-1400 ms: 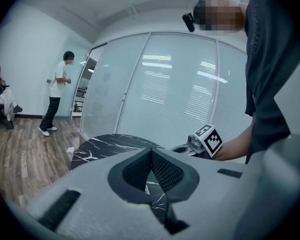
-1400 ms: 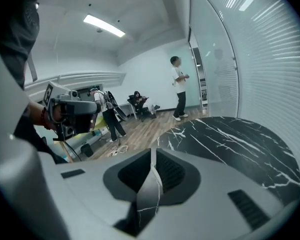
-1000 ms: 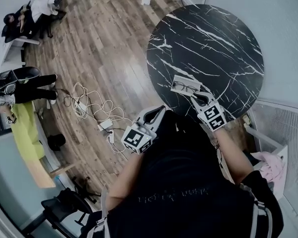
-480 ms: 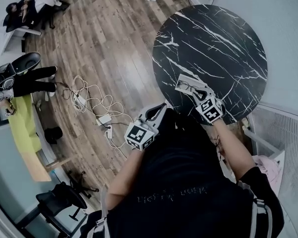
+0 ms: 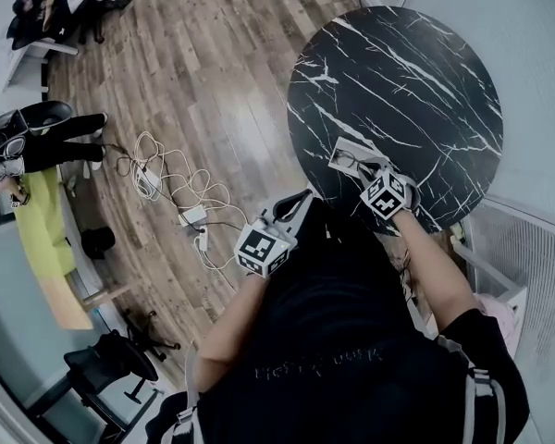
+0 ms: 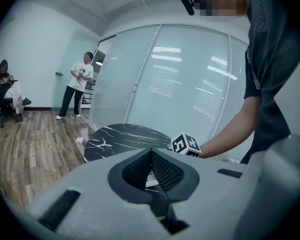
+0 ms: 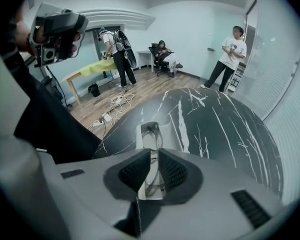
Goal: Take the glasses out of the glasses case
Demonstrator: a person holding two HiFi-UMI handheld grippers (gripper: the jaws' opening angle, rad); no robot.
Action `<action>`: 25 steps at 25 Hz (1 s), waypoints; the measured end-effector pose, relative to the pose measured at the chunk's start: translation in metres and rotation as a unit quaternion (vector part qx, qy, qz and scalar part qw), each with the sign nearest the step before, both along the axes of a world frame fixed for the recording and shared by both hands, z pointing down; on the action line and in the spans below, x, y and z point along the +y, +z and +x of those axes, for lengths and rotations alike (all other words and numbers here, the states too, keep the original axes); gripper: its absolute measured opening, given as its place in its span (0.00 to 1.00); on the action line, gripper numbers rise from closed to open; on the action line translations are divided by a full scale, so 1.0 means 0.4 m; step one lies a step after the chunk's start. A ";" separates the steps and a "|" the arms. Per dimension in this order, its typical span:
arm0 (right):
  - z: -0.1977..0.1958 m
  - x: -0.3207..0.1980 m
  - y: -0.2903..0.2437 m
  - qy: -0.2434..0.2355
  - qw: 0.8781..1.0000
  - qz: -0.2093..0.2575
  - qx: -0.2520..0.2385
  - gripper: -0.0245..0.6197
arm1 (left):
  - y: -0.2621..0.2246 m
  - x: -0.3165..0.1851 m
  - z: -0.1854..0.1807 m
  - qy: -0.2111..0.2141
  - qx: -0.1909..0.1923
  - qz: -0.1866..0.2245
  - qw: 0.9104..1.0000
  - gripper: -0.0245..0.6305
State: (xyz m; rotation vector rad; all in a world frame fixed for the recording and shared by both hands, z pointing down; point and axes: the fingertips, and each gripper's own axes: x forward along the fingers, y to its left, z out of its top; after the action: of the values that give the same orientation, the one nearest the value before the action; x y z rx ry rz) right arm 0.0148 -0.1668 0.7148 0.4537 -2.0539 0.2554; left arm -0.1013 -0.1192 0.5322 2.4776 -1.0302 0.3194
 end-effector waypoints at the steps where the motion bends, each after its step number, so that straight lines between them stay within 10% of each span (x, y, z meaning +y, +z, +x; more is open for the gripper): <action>1: 0.001 -0.004 0.007 -0.001 1.000 -0.001 0.003 0.09 | 0.001 -0.001 -0.002 -0.001 0.000 -0.001 1.000 0.07; 25: -0.011 -0.031 0.121 -0.056 0.995 -0.014 0.081 0.09 | 0.011 0.005 -0.029 -0.019 -0.005 -0.024 1.000 0.07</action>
State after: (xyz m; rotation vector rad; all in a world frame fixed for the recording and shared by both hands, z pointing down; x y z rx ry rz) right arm 0.0106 -0.1792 0.7633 0.3292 -1.9080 0.1752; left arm -0.1128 -0.1173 0.5365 2.4138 -1.0595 0.3416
